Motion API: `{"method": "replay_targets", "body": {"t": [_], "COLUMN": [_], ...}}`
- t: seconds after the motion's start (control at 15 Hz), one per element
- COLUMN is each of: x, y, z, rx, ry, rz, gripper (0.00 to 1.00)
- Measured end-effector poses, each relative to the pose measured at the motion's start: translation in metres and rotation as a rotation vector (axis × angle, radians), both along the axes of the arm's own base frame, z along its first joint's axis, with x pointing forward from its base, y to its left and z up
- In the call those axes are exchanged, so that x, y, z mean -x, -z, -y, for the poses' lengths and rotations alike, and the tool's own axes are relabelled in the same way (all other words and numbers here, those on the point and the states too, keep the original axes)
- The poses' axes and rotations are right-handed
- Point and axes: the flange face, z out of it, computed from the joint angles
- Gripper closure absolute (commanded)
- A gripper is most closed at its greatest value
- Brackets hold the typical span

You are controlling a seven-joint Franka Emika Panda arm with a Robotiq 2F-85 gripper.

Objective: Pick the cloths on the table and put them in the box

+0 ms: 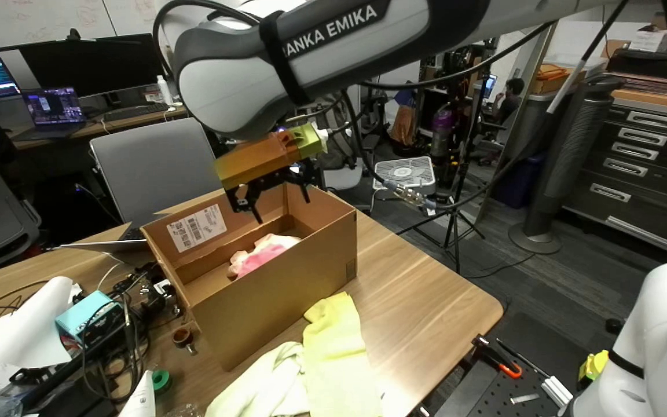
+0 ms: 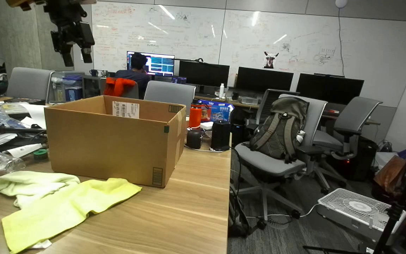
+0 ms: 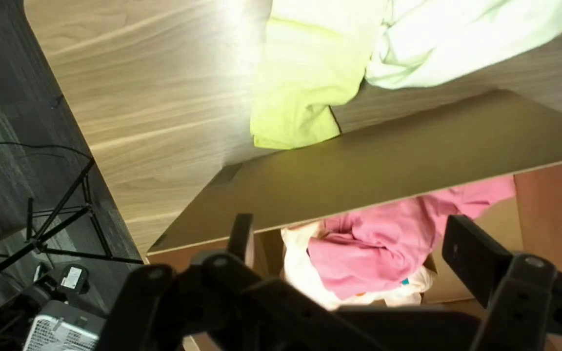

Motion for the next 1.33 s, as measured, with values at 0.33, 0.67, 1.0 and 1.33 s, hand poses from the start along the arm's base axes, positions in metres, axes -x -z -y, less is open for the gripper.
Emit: {"method": "replay_targets", "body": {"t": [0.33,0.67,1.0,1.33], "x": [0.036,0.06,0.072,0.076], "y": [0.023,0.045,0.072,0.095], "z": [-0.001,-0.001,0.002,0.007], "rx": [-0.016,-0.024,-0.059,-0.106], "ry": [-0.016,-0.021,-0.022,-0.023], "rz": [-0.079,-0.118,-0.111,-0.084], "gripper": [0.0,0.0,0.0,0.0]}}
